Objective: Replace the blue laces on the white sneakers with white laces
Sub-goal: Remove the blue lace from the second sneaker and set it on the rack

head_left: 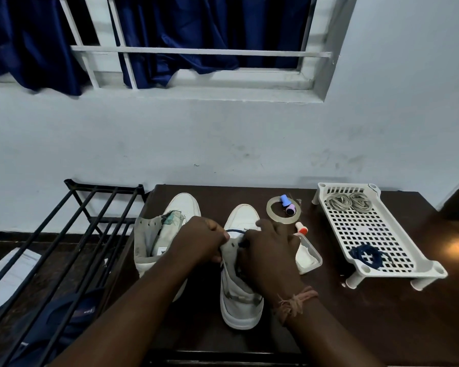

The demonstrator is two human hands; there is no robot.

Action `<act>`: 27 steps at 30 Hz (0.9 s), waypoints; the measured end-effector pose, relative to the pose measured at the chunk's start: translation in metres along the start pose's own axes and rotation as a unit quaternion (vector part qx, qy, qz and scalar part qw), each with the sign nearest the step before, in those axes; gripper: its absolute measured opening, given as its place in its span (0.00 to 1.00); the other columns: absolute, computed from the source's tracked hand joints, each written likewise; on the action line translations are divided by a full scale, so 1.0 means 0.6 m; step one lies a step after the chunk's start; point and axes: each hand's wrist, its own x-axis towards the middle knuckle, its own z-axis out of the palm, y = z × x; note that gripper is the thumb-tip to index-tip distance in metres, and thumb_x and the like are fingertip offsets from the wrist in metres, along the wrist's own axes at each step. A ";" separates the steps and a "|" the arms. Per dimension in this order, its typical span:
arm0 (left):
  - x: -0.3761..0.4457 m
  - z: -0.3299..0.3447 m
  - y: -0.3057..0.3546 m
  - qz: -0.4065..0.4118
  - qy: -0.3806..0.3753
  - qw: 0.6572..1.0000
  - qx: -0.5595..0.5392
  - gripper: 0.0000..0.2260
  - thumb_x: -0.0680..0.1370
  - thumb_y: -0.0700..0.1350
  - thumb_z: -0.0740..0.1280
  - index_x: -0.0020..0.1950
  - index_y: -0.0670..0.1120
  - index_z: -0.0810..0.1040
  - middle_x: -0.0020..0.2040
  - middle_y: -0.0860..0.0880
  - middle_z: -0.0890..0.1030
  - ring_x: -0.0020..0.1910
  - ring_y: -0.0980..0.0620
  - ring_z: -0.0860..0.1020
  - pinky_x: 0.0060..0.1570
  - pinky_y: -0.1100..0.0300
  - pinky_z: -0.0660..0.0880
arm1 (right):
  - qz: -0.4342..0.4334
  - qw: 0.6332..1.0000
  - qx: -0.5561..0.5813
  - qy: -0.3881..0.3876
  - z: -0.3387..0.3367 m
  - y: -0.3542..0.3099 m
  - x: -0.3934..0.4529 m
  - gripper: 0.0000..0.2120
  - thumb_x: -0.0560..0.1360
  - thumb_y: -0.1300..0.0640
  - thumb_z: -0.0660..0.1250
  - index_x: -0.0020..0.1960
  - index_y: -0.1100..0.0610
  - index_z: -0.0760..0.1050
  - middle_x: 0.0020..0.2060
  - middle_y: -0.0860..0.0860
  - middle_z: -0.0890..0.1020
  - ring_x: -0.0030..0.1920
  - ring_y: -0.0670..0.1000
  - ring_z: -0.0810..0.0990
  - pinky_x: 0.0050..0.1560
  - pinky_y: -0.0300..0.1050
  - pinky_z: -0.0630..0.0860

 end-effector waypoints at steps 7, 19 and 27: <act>0.004 0.002 -0.004 -0.002 0.003 1.000 -0.001 0.06 0.74 0.42 0.70 0.39 0.43 0.84 0.36 0.41 0.85 0.38 0.40 0.86 0.47 0.41 0.84 | 0.190 0.944 0.217 0.163 -0.044 0.028 0.022 0.07 0.73 0.48 0.63 0.43 0.49 0.77 0.52 0.46 0.79 0.54 0.55 0.76 0.54 0.52 0.66; 0.004 0.005 -0.005 0.014 0.005 1.000 0.024 0.07 0.75 0.43 0.69 0.38 0.46 0.84 0.34 0.43 0.85 0.35 0.44 0.85 0.46 0.43 0.84 | -0.008 0.998 -0.051 0.044 -0.003 -0.002 -0.001 0.10 0.72 0.51 0.66 0.53 0.43 0.79 0.65 0.47 0.73 0.64 0.56 0.68 0.54 0.57 0.53; 0.004 0.008 -0.004 0.010 0.003 1.000 0.016 0.06 0.71 0.47 0.69 0.38 0.47 0.84 0.34 0.44 0.85 0.34 0.46 0.85 0.46 0.44 0.84 | 0.040 0.997 0.024 0.064 0.003 0.001 0.009 0.08 0.73 0.50 0.60 0.45 0.50 0.77 0.50 0.48 0.76 0.53 0.56 0.74 0.53 0.54 0.63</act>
